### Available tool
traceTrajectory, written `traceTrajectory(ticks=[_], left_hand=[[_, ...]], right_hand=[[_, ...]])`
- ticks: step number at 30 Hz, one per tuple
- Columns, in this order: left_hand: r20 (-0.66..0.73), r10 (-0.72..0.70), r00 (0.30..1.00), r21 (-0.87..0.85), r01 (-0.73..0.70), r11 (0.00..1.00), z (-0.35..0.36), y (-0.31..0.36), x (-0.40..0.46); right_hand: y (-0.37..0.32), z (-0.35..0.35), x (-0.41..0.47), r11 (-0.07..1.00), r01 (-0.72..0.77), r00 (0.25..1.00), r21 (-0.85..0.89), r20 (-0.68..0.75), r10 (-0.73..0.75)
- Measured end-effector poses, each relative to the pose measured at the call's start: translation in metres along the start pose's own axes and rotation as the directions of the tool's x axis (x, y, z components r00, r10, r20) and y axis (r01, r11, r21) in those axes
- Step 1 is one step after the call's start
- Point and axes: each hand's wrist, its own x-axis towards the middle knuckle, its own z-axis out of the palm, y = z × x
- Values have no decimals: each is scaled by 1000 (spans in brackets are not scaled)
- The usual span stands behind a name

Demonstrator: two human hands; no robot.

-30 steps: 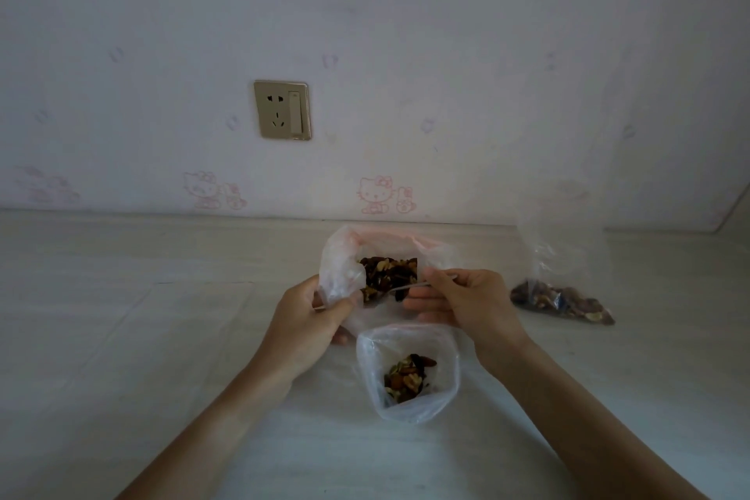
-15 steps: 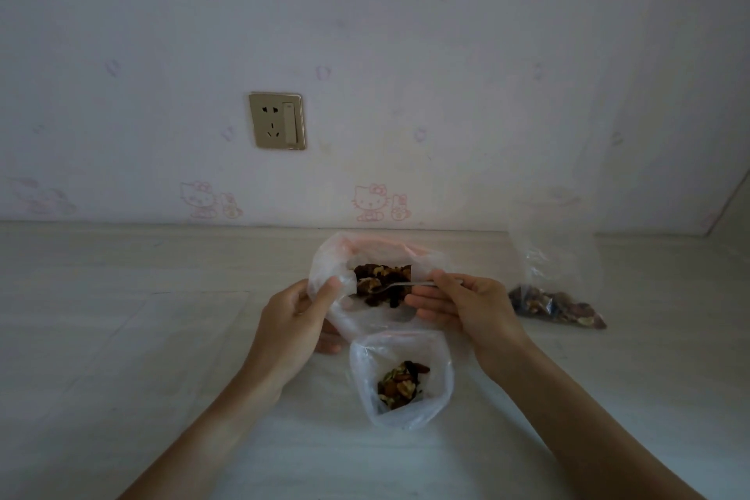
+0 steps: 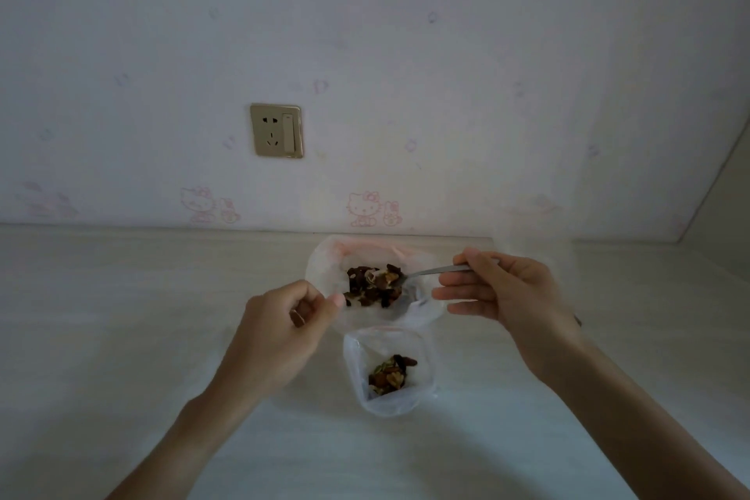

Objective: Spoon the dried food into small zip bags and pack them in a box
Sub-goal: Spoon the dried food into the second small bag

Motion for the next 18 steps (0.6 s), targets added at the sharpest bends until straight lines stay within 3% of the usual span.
traceTrajectory(ticks=[6, 10, 13, 15, 18], left_hand=[[257, 8, 966, 87, -31, 996, 10, 11, -29], [228, -34, 973, 57, 22, 998, 16, 14, -28], [231, -129, 964, 0, 132, 991, 18, 16, -27], [252, -219, 943, -75, 244, 967, 19, 16, -26], [288, -314, 904, -154, 368, 917, 18, 16, -26]], right_hand=[[7, -13, -28, 996, -1, 999, -86, 46, 5], [16, -21, -37, 987, 70, 995, -143, 84, -58], [19, -26, -39, 945, 232, 965, -230, 174, -195], [21, -30, -42, 866, 380, 917, -326, 255, -306], [19, -35, -46, 578, 634, 773, -514, 439, -458]])
